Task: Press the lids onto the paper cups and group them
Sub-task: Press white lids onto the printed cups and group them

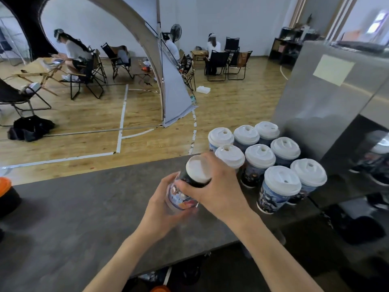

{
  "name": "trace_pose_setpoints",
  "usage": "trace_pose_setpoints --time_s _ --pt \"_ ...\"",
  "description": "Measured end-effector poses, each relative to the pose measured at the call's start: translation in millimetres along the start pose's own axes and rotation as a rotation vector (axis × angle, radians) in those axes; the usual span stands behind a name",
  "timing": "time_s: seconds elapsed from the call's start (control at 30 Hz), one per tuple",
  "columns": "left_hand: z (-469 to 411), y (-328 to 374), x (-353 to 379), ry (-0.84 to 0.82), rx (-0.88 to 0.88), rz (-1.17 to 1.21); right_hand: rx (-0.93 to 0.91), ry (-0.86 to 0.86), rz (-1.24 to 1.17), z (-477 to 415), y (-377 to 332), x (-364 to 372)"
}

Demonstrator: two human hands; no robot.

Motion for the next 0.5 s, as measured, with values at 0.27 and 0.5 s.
trace_pose_setpoints --time_s 0.27,0.5 --pt "-2.8 -15.3 -21.7 0.15 -0.1 0.125 -0.005 0.081 -0.079 20.4 16.1 1.4" --pt "11.1 42.2 21.9 -0.064 0.081 0.111 0.268 -0.06 -0.168 84.0 109.9 12.4"
Point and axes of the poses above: each hand's wrist, its own z-axis away from the middle knuckle, its own x-axis out of the palm, y = z × x, the point moved 10 cm from there along -z, towards the middle knuckle, and after that the axes turned 6 degrees about y, right-handed, at the moved point
